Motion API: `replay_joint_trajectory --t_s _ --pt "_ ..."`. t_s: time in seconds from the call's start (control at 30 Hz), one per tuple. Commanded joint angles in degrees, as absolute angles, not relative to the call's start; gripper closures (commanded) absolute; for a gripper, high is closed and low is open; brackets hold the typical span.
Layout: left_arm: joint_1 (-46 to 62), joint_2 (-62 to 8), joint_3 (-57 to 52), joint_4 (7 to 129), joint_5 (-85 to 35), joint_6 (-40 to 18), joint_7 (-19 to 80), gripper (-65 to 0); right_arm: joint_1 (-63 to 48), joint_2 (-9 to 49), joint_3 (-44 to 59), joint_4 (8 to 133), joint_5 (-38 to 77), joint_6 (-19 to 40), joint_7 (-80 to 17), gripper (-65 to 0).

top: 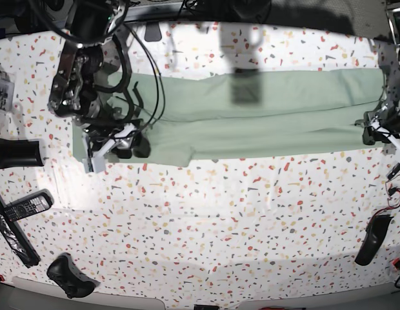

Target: Fold the T-shirt properly

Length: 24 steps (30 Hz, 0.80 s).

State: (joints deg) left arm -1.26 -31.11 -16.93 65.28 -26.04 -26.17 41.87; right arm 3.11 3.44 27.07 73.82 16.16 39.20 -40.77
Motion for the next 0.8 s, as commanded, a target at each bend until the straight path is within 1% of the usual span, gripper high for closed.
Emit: replay_joint_trajectory --t_s 0.0,0.17,0.2,0.27,0.33,0.4,0.53,0.57,0.6,0.67,0.73,0.77 --pt "-1.5 -32.1 -17.1 67.1 -26.9 -26.3 43.0 -32.0 4.7 4.4 27.2 74.3 15.0 38.3 -41.2 -31.2" --pt "-1.4 -32.6 -17.2 75.6 -27.7 -26.3 43.2 -32.0 8.6 4.6 27.2 74.4 15.8 38.7 -41.6 -31.2" --pt "-1.4 -32.6 -17.2 77.3 -27.7 -25.5 43.2 -32.0 9.1 4.6 27.2 74.5 16.8 39.2 -41.8 -31.2" --pt "-1.4 -32.6 -17.2 80.2 -27.5 -20.6 43.1 -32.0 9.9 4.6 27.2 75.2 18.5 40.0 -42.4 -31.2" --pt "-1.4 -32.6 -17.2 82.3 -27.5 -17.2 42.9 -32.0 9.8 4.6 27.2 76.8 19.9 40.0 -42.5 -31.2" --pt "-1.1 -32.6 -17.2 83.5 -27.8 -16.0 43.5 -32.0 9.5 4.6 27.3 79.0 19.9 40.0 -42.5 -31.2" --pt "0.0 -32.6 -17.4 83.6 -32.8 -16.1 45.0 -32.1 7.0 4.6 27.3 86.7 21.7 40.0 -42.5 -31.2" --pt "0.5 -32.6 -17.8 83.6 -35.6 -16.3 45.0 -32.1 5.8 4.6 27.3 89.4 22.3 40.0 -42.4 -31.2" --pt "1.1 -32.6 -18.2 83.6 -38.8 -17.8 45.0 -32.1 4.3 4.6 27.3 92.2 22.6 40.0 -42.4 -31.2" --pt "2.3 -32.5 -19.3 83.6 -44.2 -23.2 45.1 -32.1 1.2 4.6 27.3 97.8 22.5 40.0 -42.4 -31.2" --pt "3.1 -32.6 -20.1 83.6 -46.7 -26.9 45.8 -32.1 -2.3 4.6 27.2 102.7 22.5 40.0 -42.4 -31.2" --pt "3.4 -32.6 -20.3 83.6 -46.7 -27.1 46.3 -32.1 -4.3 4.6 27.2 104.7 22.5 40.0 -42.5 -31.2"
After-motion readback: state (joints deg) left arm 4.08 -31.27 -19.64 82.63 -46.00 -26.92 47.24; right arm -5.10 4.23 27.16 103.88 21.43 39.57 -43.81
